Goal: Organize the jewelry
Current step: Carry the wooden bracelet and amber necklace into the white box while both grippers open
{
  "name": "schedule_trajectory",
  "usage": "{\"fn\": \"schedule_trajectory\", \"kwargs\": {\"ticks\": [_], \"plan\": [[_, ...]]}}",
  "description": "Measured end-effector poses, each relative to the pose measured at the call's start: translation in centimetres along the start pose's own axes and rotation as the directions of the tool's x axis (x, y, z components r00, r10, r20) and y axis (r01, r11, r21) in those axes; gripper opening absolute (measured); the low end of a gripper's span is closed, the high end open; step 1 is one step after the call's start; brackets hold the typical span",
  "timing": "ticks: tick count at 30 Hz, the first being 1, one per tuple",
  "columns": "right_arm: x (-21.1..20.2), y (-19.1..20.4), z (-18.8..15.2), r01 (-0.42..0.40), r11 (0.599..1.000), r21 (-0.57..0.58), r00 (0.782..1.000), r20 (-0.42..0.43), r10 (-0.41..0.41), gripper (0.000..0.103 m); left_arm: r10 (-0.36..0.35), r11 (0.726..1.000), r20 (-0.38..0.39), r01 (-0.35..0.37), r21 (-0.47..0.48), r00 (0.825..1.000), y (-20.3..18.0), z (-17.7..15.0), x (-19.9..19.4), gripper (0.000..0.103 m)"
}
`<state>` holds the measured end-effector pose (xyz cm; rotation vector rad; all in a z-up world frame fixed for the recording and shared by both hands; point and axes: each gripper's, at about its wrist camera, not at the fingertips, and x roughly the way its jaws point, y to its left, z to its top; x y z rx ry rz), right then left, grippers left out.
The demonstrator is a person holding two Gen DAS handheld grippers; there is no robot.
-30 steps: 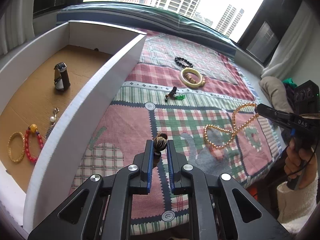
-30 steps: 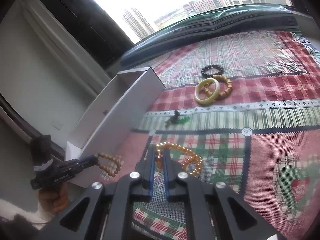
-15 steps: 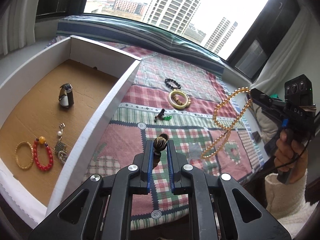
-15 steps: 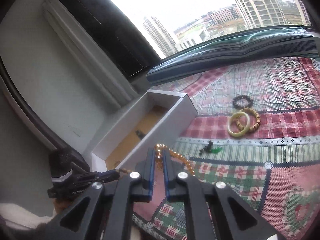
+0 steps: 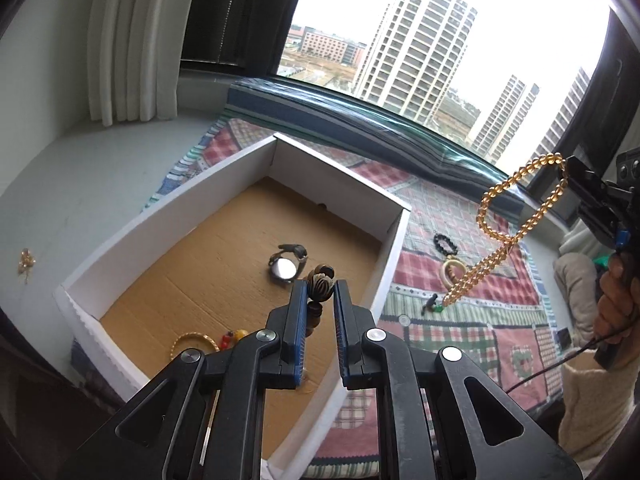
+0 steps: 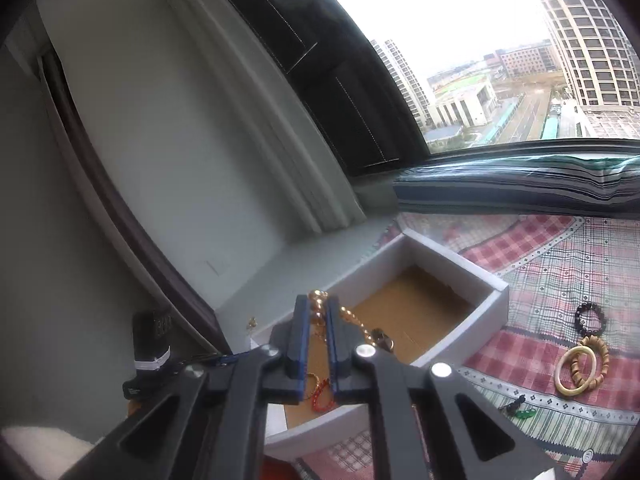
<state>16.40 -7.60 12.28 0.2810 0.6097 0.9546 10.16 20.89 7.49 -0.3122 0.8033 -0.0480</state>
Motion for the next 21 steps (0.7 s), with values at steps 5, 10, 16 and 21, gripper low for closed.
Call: {"fn": "schedule_trajectory", "kwargs": {"ticks": [5,10,16,21], "plan": [[7.4,1.5,0.9,-0.049,0.999,-0.022,0.997,-0.057,0.048,0.008,0.088,0.995,-0.027,-0.089,-0.041,0.996,4.0,0.9,2.7,0.011],[15.4,1.9,-0.4,-0.050,0.998,-0.025,0.986,-0.159,0.045,0.008,0.127,0.990,-0.073,-0.131,-0.052,0.989,6.3,1.2,6.5,0.011],[23.3,2.2,-4.9,-0.003,0.999,-0.050,0.964,-0.267,-0.010,0.009,0.225,0.972,-0.143,-0.233,-0.044,0.964,7.5,0.0,11.6,0.016],[25.0,3.1,-8.2,0.096,0.986,-0.136,0.952,-0.278,-0.131,0.047,0.318,0.946,-0.109,-0.322,-0.031,0.942,7.1,-1.8,11.2,0.091]]}}
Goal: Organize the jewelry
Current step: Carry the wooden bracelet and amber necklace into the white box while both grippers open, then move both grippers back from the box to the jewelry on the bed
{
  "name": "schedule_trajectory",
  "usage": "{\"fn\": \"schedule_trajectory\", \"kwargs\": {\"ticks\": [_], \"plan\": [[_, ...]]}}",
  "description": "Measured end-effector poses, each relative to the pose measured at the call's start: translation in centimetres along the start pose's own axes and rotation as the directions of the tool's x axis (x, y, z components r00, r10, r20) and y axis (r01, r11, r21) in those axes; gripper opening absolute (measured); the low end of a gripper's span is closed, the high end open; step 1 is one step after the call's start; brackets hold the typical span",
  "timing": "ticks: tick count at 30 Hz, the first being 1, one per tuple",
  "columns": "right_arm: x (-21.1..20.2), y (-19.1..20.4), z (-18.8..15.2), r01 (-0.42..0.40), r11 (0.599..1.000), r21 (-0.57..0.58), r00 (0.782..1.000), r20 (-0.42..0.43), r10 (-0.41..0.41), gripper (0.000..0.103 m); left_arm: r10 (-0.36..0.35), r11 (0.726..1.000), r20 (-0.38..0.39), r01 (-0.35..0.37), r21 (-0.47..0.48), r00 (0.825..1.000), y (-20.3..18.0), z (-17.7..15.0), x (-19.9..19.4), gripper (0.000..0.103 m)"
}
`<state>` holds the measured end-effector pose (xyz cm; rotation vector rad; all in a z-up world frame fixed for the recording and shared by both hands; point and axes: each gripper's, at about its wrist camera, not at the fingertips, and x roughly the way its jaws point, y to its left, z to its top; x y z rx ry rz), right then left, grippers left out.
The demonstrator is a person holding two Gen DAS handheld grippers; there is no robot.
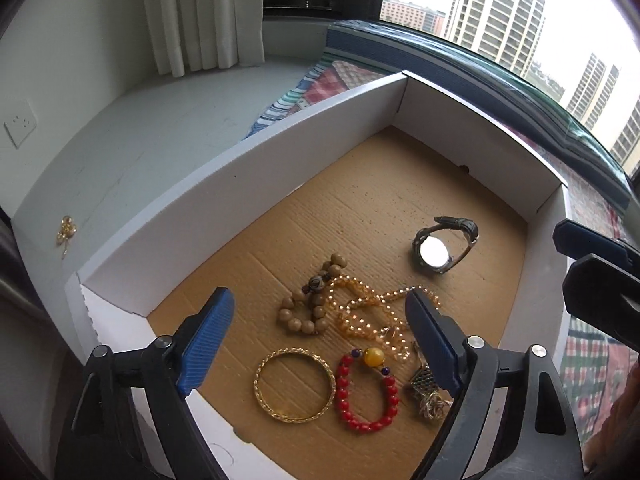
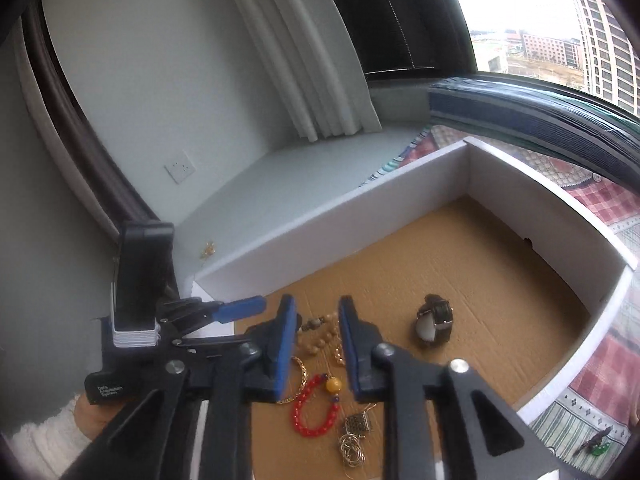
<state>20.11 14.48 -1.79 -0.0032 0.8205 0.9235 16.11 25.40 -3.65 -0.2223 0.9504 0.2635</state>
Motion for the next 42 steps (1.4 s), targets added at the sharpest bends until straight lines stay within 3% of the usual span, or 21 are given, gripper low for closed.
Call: {"fn": "schedule_trajectory", "kwargs": {"ticks": [1,2,6,9,12,16,20,24,28,32,35,42], "plan": [[-0.3,-0.2,-0.5,0.008,1.000,0.003,1.000,-0.001,-0.008,0.072,-0.003,1.000,0.011,0.002,0.004,1.000,-0.1,-0.3,-0.5,0.091],[-0.8,-0.1,-1.0,0.020,1.000,0.002,1.000,0.003,-0.020,0.081,-0.005,1.000,0.016,0.005,0.004,1.000,-0.2,-0.5,-1.0,0.091],[-3.9,0.5,-3.1,0.136,0.988,-0.074,0.990,0.059,-0.131,0.081,-0.040,0.999,0.056,0.040,-0.002,0.998,-1.2,-1.3,-3.5,0.091],[-6.4,0.8,-5.0,0.249,0.959,-0.136,0.966,0.107,-0.236,0.081,-0.075,0.997,0.098,0.073,0.022,0.992,-2.9,-2.2,-5.8,0.092],[-9.0,-0.1,-7.1,0.306,0.941,-0.147,0.949,0.127,-0.289,0.080,-0.142,0.989,0.129,0.134,0.069,0.981,-5.7,-3.6,-8.1,0.093],[-12.2,-2.2,-10.7,0.357,0.927,-0.116,0.932,0.114,-0.345,0.080,-0.260,0.956,0.120,0.239,0.169,0.958,-10.3,-5.8,-10.1,0.096],[-14.9,-4.6,-14.7,0.456,0.886,-0.090,0.889,0.097,-0.447,0.080,-0.346,0.903,0.043,0.320,0.286,0.937,-15.5,-8.2,-10.0,0.098],[-17.3,-8.2,-18.9,0.528,0.849,0.009,0.848,0.058,-0.527,0.081,-0.358,0.868,-0.051,0.352,0.349,0.932,-19.9,-10.5,-7.7,0.098],[-19.2,-12.1,-22.8,0.597,0.793,0.122,0.800,-0.007,-0.600,0.080,-0.342,0.850,-0.130,0.365,0.379,0.931,-23.3,-12.4,-4.6,0.098],[-21.3,-15.0,-25.6,0.622,0.750,0.226,0.775,-0.038,-0.631,0.080,-0.309,0.841,-0.158,0.347,0.415,0.938,-25.7,-14.0,-1.8,0.098],[-22.2,-16.3,-27.0,0.656,0.710,0.256,0.744,-0.057,-0.666,0.080,-0.281,0.844,-0.166,0.325,0.427,0.945,-26.9,-15.1,-0.1,0.098],[-22.4,-17.6,-27.9,0.670,0.684,0.288,0.731,-0.094,-0.676,0.080,-0.242,0.831,-0.194,0.307,0.463,0.951,-28.0,-16.9,2.6,0.098]]}}
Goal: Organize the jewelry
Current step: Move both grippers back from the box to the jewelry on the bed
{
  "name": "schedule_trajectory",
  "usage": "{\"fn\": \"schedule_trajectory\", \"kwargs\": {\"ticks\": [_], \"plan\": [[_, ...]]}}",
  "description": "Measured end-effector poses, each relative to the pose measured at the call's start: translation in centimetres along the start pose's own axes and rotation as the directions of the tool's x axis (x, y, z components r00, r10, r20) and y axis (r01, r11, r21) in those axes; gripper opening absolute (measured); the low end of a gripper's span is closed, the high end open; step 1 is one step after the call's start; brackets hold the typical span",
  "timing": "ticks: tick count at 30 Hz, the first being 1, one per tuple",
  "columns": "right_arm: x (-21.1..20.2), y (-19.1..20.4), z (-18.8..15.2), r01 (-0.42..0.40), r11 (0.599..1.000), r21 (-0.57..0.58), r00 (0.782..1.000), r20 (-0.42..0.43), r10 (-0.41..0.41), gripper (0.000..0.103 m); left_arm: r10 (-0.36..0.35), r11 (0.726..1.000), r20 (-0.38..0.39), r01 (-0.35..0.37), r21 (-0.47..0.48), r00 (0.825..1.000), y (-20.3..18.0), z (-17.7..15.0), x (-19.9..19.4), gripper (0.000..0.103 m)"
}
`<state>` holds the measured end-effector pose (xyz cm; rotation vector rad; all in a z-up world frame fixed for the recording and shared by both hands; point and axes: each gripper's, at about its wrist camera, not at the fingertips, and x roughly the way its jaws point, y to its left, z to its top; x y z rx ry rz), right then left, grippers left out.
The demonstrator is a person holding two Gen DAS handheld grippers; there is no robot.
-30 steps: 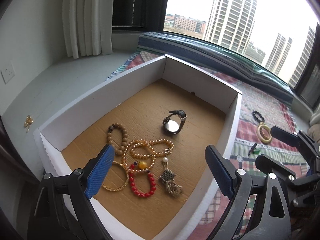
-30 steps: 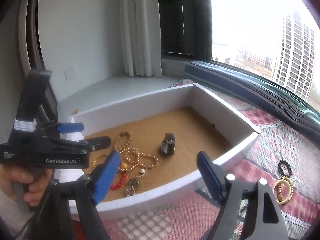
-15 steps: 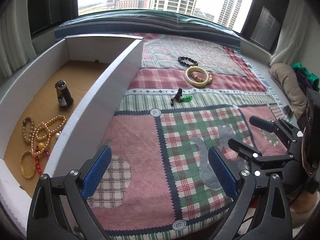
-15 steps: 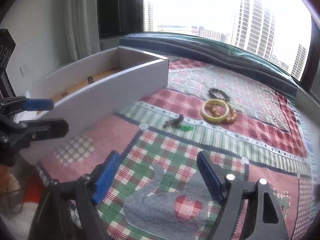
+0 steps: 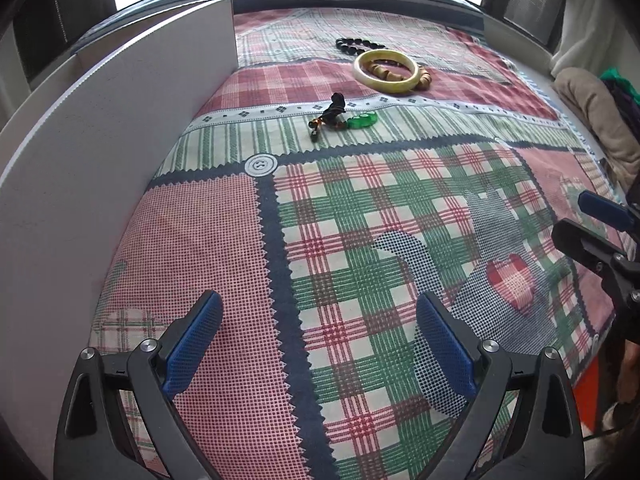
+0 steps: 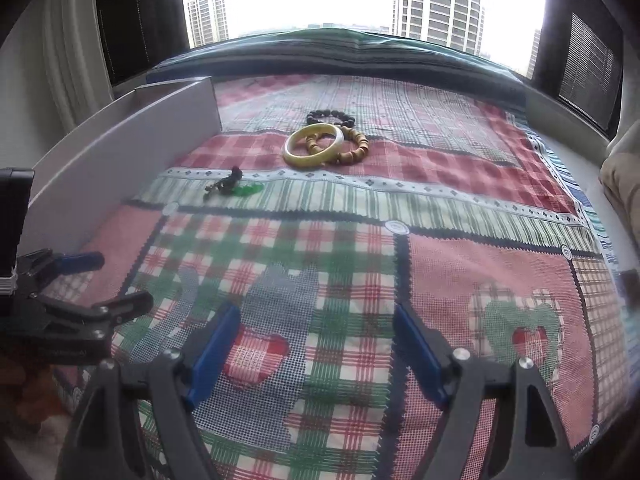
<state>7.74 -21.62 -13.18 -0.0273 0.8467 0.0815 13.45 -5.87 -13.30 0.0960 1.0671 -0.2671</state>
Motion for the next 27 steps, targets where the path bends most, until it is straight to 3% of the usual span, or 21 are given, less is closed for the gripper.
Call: {"fn": "schedule_trajectory", "kwargs": {"ticks": [21,27], "plan": [[3.9,-0.1,-1.7,0.065,0.997,-0.039,0.991,-0.117,-0.069,0.081,0.018,0.998,0.030,-0.020,0.052,0.999,-0.5,-1.1,0.8,0.103],[4.3,-0.4,-2.2,0.053,0.998,-0.016,0.990,-0.130,-0.055,0.081,0.019,0.998,0.030,-0.020,0.051,0.999,-0.6,-1.1,0.8,0.103]]}}
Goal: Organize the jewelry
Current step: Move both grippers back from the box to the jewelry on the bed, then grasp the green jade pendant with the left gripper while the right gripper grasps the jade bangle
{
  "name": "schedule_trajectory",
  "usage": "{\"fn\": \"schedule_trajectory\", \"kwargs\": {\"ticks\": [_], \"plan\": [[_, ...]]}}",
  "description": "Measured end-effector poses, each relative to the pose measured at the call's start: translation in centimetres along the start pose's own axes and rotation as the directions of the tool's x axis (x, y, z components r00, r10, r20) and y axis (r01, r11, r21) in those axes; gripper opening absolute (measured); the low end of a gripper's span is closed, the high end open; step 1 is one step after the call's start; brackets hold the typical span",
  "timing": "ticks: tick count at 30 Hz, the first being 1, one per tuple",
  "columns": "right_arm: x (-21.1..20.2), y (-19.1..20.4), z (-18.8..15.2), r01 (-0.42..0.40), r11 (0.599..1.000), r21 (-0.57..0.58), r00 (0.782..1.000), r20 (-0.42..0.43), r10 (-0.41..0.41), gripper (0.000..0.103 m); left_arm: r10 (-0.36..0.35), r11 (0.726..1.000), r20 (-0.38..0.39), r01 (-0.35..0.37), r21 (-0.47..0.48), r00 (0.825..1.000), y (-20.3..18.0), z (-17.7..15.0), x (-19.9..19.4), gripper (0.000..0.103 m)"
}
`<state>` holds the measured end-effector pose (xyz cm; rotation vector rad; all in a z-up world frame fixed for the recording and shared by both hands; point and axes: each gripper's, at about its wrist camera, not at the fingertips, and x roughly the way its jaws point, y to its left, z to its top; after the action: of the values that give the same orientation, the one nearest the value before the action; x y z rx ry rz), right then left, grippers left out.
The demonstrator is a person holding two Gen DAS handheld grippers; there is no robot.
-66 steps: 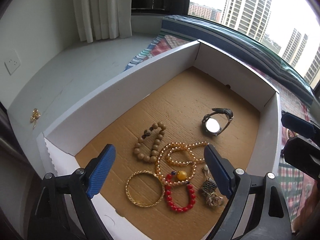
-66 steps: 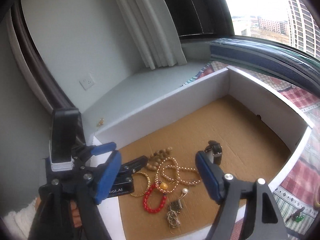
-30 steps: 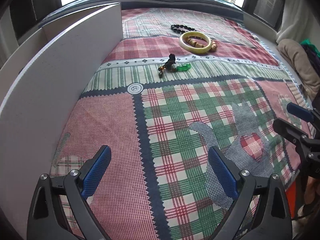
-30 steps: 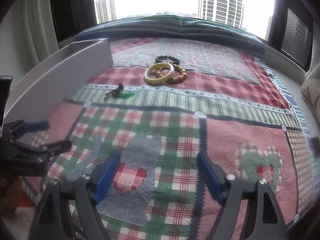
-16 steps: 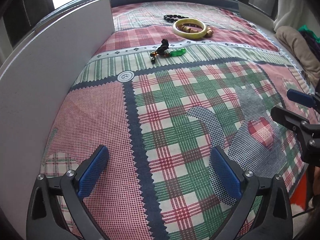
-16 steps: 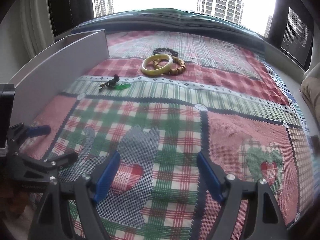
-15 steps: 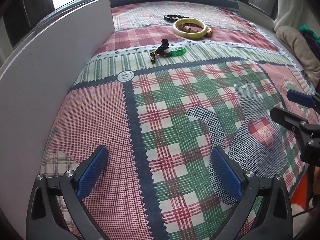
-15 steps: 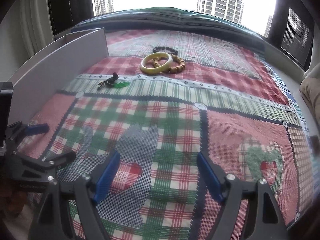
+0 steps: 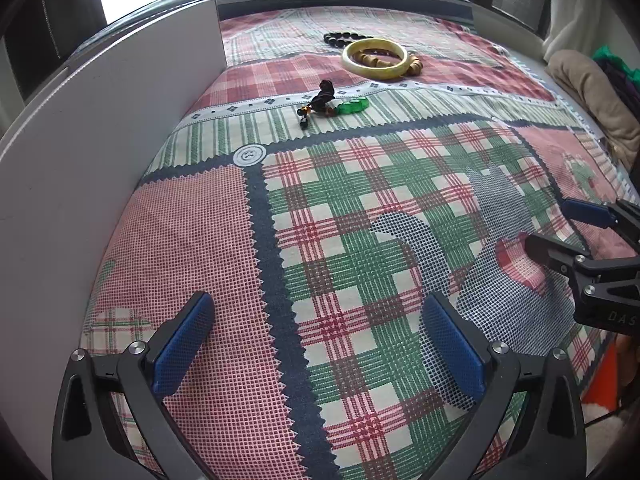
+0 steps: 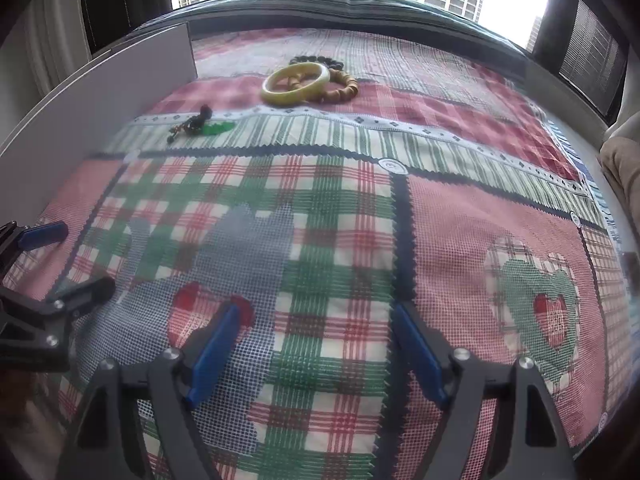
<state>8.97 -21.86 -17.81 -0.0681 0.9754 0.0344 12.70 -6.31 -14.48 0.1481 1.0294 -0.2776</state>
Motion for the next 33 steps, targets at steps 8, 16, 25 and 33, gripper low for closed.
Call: {"fn": "schedule_trajectory", "kwargs": {"ticks": [8,16,25,33], "plan": [[0.1,-0.3,0.0,-0.013,1.000,0.009,1.000,-0.002,0.013,0.082,0.000,1.000,-0.038,0.000,0.000,0.999,-0.1,0.3,0.2,0.103],[0.2,-0.3,0.1,-0.010,1.000,0.017,1.000,-0.014,0.010,0.083,-0.029,0.999,-0.173,0.032,0.020,0.985,-0.1,1.9,0.9,0.102],[0.3,-0.2,0.1,-0.012,1.000,0.014,1.000,-0.020,0.012,0.083,-0.184,0.980,-0.072,0.178,-0.084,0.980,1.8,8.7,-3.0,0.102],[0.2,-0.3,0.1,-0.018,1.000,0.003,1.000,-0.020,0.018,0.083,-0.115,0.987,-0.054,0.108,-0.118,0.992,2.2,14.0,2.3,0.101]]}}
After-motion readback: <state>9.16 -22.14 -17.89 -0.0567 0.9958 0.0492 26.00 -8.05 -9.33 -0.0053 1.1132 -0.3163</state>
